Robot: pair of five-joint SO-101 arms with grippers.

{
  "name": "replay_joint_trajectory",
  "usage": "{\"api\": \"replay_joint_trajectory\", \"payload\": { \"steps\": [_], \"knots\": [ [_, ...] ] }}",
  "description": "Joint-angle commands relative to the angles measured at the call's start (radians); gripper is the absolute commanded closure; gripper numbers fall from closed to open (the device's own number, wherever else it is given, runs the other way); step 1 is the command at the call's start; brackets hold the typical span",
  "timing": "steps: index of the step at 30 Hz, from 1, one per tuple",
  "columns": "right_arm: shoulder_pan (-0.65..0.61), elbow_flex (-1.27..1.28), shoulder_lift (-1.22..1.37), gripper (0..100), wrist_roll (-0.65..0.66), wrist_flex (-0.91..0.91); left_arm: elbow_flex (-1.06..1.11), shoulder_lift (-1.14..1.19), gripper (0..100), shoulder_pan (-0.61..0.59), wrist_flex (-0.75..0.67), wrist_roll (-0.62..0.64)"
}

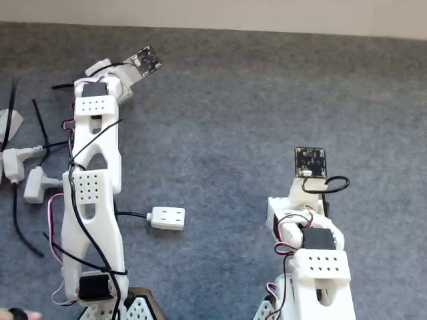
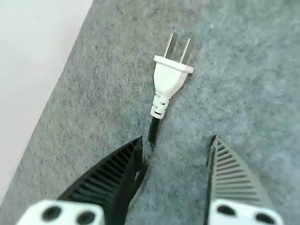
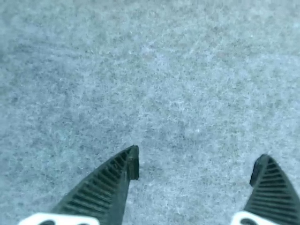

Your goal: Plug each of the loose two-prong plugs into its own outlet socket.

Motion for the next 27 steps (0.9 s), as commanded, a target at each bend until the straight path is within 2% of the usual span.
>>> {"api": "replay_joint_trajectory", "payload": {
  "steps": [1, 4, 9, 15, 18, 22, 27],
  "knots": [
    [-0.010, -0.002, -0.016, 63.4, 0.011, -0.015, 0.067, -0.002, 81, 0.022, -0.031, -0.054],
    [-0.010, -0.002, -0.016, 63.4, 0.011, -0.015, 0.090, 0.002, 87, 0.018, -0.032, -0.129],
    [-0.010, -0.002, -0.016, 63.4, 0.011, -0.015, 0.028, 0.079, 87, -0.001, -0.098, 0.015],
    [-0.010, -0.002, -0.016, 63.4, 0.011, -0.015, -0.038, 0.165, 100, -0.008, -0.097, 0.006],
    [-0.010, -0.002, -0.016, 63.4, 0.011, -0.015, -0.068, 0.166, 99, -0.022, -0.089, 0.008],
    [-0.010, -0.002, -0.016, 63.4, 0.011, -0.015, -0.209, 0.166, 100, -0.039, 0.015, 0.008],
    [-0.010, -0.002, -0.016, 63.4, 0.011, -0.015, -0.541, 0.168, 100, -0.042, 0.316, 0.008]
  ]
}}
